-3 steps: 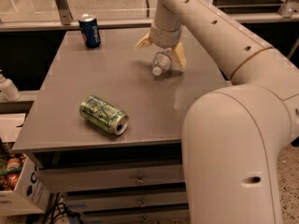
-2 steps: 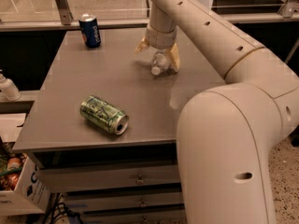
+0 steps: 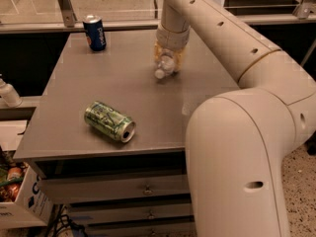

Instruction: Place water bottle upright

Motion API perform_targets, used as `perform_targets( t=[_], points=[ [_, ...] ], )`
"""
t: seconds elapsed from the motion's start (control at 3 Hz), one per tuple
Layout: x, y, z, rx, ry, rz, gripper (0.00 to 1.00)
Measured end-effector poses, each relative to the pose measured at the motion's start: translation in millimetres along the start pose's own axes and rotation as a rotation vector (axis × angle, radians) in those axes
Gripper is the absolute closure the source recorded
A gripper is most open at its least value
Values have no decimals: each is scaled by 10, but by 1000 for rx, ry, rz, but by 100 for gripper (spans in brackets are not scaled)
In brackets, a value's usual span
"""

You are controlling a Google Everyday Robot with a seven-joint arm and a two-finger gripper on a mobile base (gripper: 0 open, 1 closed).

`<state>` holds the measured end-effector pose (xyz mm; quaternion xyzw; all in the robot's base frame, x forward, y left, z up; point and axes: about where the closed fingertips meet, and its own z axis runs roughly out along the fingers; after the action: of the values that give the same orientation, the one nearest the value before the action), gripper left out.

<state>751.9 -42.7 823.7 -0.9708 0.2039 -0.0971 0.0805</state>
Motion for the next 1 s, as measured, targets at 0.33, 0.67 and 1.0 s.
perform_targets(
  t=[0.33, 0.67, 1.0],
  points=[
    [4, -4, -24, 0, 0, 0, 87],
    [-42, 50, -283, 16, -22, 67, 100],
    [-131, 127, -584, 49, -75, 174, 100]
  ],
)
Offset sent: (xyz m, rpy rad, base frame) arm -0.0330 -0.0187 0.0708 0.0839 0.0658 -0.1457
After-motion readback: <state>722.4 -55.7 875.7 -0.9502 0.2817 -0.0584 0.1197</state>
